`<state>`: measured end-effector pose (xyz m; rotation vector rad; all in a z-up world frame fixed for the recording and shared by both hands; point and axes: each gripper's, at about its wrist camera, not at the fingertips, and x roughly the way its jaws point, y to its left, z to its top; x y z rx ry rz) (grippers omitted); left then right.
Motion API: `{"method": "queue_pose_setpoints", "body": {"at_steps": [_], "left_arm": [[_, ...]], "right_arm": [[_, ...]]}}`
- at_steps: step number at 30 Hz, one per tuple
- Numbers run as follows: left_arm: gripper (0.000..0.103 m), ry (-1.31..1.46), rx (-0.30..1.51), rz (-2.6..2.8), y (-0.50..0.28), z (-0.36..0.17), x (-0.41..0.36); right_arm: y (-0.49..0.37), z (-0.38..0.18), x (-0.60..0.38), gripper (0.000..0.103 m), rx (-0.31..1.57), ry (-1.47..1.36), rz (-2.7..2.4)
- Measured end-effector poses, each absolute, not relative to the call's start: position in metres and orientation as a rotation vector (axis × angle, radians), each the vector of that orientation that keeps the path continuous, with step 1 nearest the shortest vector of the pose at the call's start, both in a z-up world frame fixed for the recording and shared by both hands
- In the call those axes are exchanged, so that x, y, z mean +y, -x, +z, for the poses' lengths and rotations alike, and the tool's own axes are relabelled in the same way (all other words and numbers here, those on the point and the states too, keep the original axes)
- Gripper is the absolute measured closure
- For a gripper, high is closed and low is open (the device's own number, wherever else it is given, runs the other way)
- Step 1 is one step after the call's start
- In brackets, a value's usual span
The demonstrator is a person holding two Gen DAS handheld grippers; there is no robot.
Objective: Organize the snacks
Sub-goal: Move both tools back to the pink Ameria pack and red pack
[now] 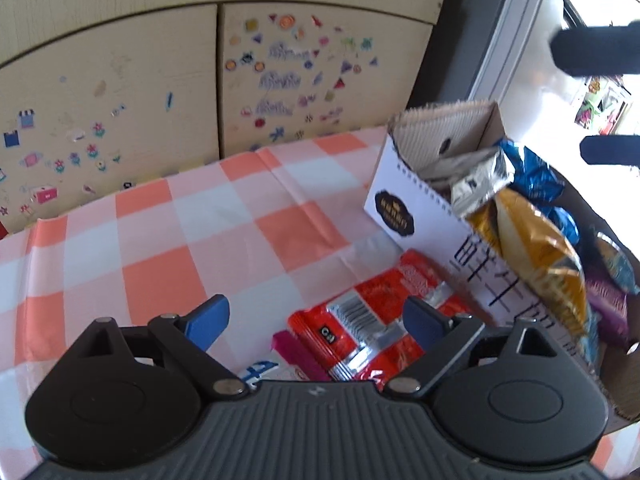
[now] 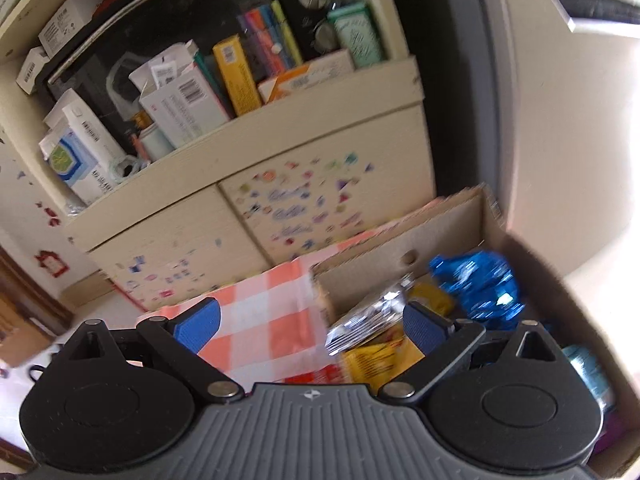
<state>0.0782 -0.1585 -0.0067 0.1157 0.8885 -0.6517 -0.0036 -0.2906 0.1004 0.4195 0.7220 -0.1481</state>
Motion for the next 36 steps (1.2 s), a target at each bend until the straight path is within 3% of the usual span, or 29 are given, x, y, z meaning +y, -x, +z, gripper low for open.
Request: {"method": "queue_pose_setpoints", "body": {"at_steps": [9, 12, 18, 28, 36], "left_arm": [[0.0, -0.103, 0.894, -0.61, -0.077, -0.02, -0.135], [0.0, -0.224, 0.889, -0.553, -0.07, -0.029, -0.126], [0.0, -0.215, 0.882, -0.503, -0.056, -0.029, -0.088], [0.002, -0.097, 0.978, -0.287, -0.044, -0.028, -0.029], [0.004, 0.03, 0.952, -0.302, -0.041, -0.019, -0.017]], "right_arm": [[-0.006, 0.084, -0.269, 0.002, 0.796, -0.415, -0.075], [-0.01, 0.076, -0.261, 0.002, 0.827, -0.411, -0.052], [-0.019, 0.058, -0.244, 0.002, 0.899, -0.41, -0.005], [-0.025, 0.031, -0.225, 0.002, 0.987, -0.312, -0.047], [-0.03, 0.014, -0.216, 0.001, 1.034, -0.265, -0.099]]}}
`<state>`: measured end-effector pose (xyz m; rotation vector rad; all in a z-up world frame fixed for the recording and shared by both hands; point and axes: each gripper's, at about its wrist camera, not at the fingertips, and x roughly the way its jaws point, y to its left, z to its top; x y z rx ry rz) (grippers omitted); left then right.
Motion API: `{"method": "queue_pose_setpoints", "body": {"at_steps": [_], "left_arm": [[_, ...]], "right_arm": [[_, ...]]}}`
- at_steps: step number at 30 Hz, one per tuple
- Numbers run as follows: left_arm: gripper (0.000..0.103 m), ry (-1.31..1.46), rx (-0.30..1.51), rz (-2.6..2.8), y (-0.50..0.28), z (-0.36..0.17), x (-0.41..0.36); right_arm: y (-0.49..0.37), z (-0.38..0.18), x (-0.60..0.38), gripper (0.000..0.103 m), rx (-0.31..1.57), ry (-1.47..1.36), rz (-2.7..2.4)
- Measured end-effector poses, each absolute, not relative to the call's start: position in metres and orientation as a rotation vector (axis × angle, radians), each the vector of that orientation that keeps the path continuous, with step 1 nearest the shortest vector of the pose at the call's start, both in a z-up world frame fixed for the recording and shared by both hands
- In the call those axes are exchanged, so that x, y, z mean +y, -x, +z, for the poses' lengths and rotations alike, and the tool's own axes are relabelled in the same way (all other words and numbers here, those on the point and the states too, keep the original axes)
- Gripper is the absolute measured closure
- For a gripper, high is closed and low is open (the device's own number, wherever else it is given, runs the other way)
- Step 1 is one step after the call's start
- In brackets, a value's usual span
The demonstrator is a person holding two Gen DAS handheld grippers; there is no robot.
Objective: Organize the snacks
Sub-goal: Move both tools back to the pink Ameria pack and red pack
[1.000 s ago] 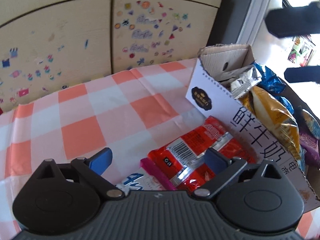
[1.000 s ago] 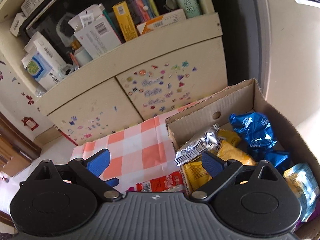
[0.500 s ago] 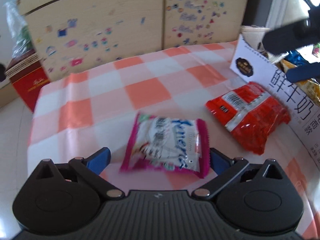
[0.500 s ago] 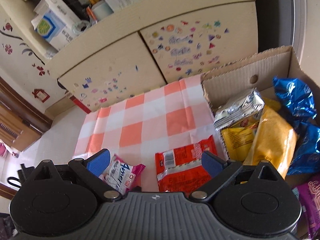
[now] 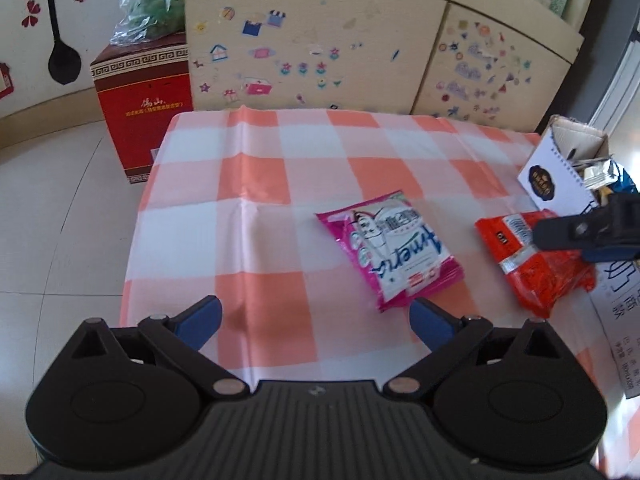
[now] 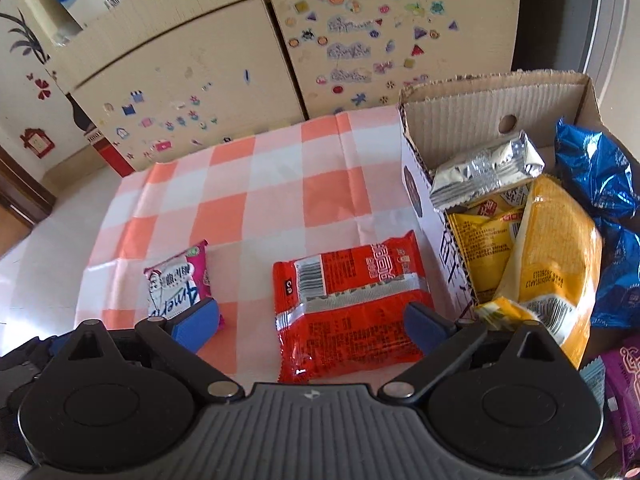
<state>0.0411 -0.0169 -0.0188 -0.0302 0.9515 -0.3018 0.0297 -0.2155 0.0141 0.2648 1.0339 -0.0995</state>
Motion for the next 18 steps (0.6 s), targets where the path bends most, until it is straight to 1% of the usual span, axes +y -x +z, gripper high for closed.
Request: {"method": "queue_pose_setpoints", "body": {"at_steps": [3, 12, 16, 18], "left_arm": [[0.004, -0.006, 0.929, -0.288, -0.04, -0.015, -0.024], [0.004, 0.066, 0.928, -0.181, -0.052, -0.011, -0.005], [0.004, 0.059, 0.913, -0.124, -0.054, -0.01, 0.004], [0.004, 0.07, 0.906, -0.13, -0.055, -0.009, 0.006]], "right_arm": [[-0.033, 0.01, -0.209, 0.0, 1.045, -0.25, -0.103], [-0.04, 0.006, -0.188, 0.0, 1.056, -0.28, 0.003], [-0.043, 0.011, -0.182, 0.0, 1.049, -0.355, 0.118], [-0.045, 0.022, -0.185, 0.0, 1.007, -0.336, 0.13]]}}
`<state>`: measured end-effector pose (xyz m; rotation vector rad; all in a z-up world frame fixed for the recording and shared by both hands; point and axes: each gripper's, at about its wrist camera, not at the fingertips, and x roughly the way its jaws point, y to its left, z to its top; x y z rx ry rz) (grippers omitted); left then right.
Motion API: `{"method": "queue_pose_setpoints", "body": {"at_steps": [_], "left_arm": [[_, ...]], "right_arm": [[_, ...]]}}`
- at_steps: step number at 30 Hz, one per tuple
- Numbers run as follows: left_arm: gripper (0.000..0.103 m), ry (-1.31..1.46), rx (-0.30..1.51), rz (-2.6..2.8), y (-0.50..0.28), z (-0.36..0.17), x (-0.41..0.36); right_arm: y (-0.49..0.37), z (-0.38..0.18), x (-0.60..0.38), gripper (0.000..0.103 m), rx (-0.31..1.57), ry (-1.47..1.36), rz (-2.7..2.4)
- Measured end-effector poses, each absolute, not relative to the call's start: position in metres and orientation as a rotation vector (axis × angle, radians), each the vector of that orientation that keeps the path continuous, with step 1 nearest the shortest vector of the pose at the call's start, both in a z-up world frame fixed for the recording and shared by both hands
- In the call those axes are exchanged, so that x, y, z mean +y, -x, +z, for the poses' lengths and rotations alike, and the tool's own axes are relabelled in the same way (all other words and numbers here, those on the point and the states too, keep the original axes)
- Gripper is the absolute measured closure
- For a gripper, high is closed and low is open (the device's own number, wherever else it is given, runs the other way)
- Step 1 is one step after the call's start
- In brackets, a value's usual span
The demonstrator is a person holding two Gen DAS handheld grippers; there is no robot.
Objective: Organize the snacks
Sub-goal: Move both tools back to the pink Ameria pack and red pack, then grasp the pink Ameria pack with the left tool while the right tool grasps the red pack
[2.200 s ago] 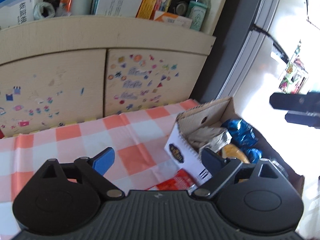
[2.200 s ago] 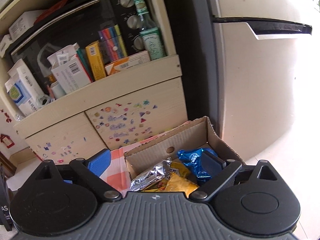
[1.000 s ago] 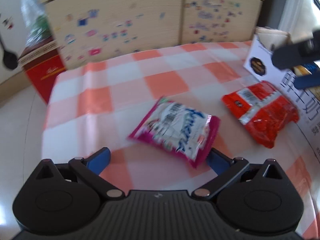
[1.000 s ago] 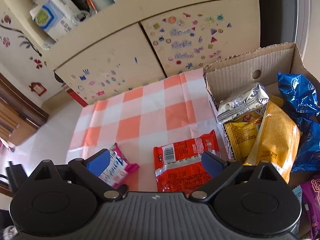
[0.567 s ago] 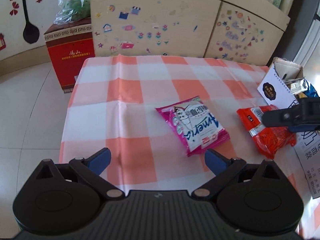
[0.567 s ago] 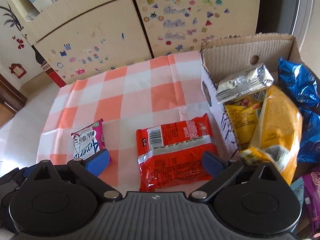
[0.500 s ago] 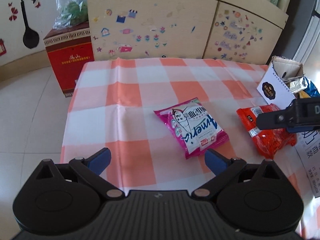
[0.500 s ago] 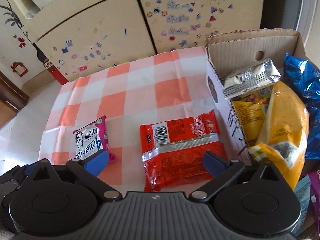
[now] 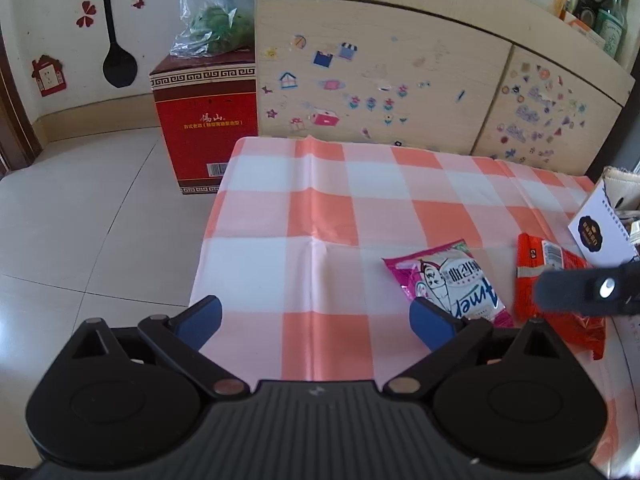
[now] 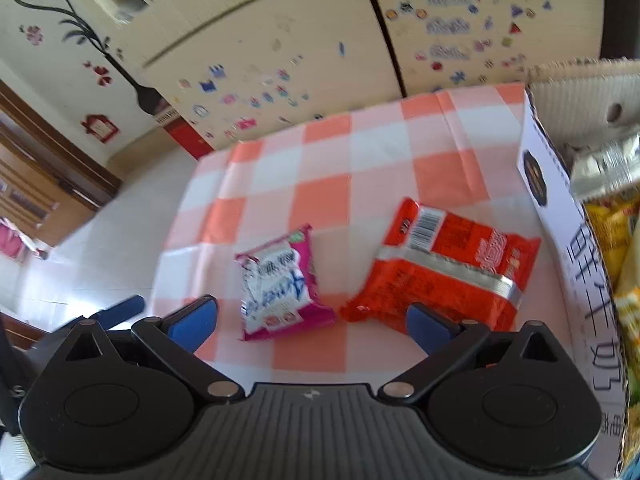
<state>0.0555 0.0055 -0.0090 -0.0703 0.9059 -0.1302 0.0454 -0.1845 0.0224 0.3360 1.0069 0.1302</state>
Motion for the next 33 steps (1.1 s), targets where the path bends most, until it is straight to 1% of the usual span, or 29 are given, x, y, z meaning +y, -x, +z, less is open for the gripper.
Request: {"method": "queue_pose_setpoints", "body": {"at_steps": [3, 5, 9, 15, 19, 23, 26, 30, 33], "left_arm": [[0.004, 0.099, 0.893, -0.182, -0.056, -0.006, 0.0], [0.004, 0.115, 0.869, -0.232, -0.057, -0.004, -0.01], [0.004, 0.108, 0.826, -0.297, -0.066, -0.003, -0.036], [0.004, 0.061, 0.864, -0.294, -0.074, -0.02, -0.061], [0.004, 0.04, 0.902, -0.237, -0.073, -0.032, -0.05], [0.004, -0.022, 0.891, -0.206, -0.069, -0.031, -0.038], [0.004, 0.027, 0.92, -0.166, -0.07, -0.032, -0.019], [0.004, 0.076, 0.913, -0.152, -0.074, -0.028, -0.006], [0.004, 0.072, 0.907, -0.174, -0.075, -0.026, -0.009]], "right_arm": [[-0.051, 0.038, -0.199, 0.0, 0.956, -0.293, 0.103], [-0.054, 0.039, -0.212, 0.0, 0.948, -0.327, 0.066], [-0.058, 0.033, -0.22, 0.0, 0.951, -0.352, 0.019], [-0.06, 0.018, -0.221, 0.0, 0.997, -0.349, -0.078], [-0.059, 0.01, -0.208, 0.0, 1.03, -0.284, -0.101], [-0.062, 0.007, -0.199, 0.0, 1.053, -0.359, -0.017], [-0.063, 0.009, -0.193, 0.0, 1.067, -0.394, 0.06], [-0.066, 0.028, -0.188, 0.0, 1.004, -0.275, 0.069], [-0.069, 0.03, -0.194, 0.0, 0.983, -0.187, 0.012]]}}
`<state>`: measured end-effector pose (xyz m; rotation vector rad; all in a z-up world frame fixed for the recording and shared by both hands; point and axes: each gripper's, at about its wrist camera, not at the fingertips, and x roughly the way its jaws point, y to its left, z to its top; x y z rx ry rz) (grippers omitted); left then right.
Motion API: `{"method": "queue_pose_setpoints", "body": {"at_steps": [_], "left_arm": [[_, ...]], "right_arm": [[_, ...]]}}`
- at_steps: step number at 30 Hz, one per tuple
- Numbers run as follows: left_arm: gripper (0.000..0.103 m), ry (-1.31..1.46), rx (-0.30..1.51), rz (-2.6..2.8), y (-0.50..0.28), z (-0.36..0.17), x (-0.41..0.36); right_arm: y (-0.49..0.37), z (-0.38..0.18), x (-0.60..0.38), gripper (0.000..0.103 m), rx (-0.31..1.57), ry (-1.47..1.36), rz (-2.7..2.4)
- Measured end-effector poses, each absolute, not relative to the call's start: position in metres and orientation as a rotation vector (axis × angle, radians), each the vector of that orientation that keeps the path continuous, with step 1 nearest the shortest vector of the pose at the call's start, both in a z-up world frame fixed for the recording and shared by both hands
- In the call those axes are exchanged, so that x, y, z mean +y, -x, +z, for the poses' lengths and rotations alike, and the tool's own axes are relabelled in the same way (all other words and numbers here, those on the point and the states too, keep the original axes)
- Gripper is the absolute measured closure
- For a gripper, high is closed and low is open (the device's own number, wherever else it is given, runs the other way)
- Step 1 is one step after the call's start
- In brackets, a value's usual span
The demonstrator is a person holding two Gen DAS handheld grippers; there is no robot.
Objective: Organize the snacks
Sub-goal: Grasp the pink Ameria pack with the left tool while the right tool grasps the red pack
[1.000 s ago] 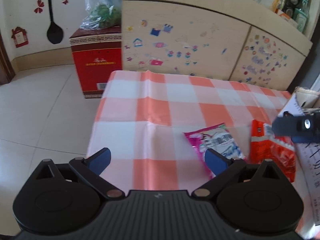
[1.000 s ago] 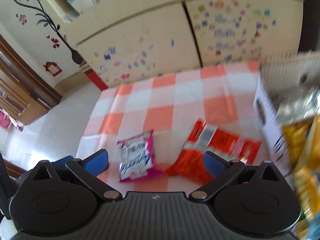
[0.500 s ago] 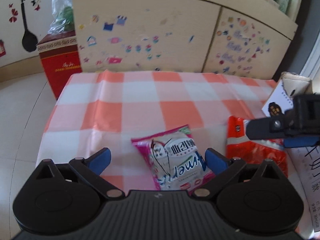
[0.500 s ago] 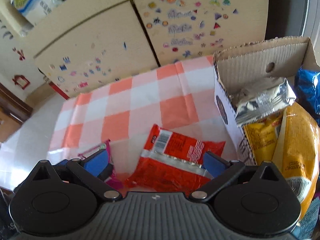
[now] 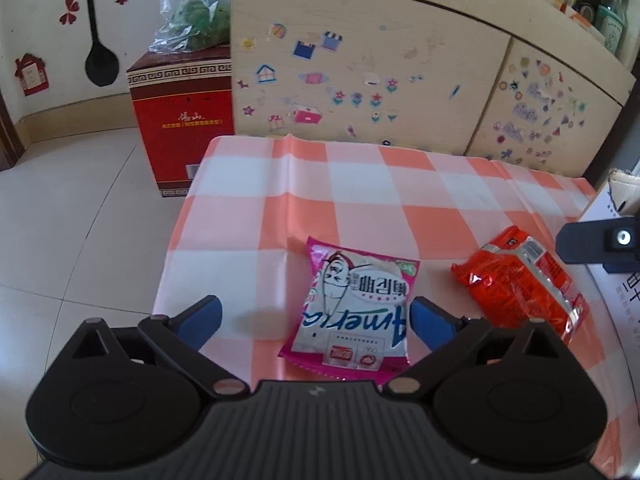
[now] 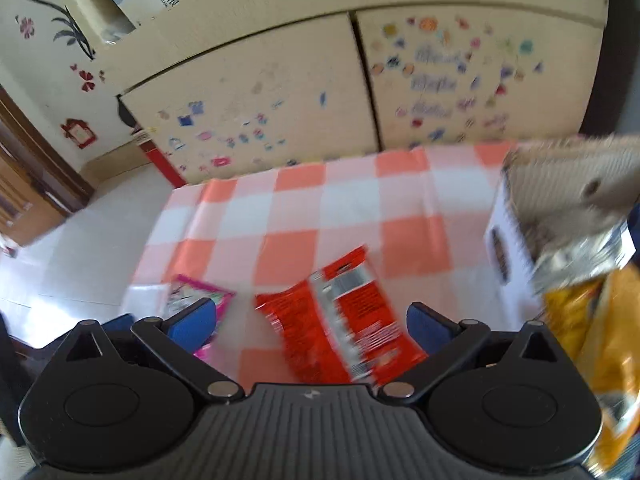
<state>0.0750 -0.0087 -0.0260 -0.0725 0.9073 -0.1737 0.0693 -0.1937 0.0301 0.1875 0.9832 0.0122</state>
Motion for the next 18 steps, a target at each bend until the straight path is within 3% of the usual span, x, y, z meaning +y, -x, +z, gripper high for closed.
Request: {"method": "queue_pose_setpoints", "body": {"at_steps": [18], "left_arm": [[0.001, -0.108, 0.906, -0.311, -0.087, -0.035, -0.011]], "right_arm": [[-0.078, -0.021, -0.174, 0.0, 1.083, 0.122, 0.019]]}}
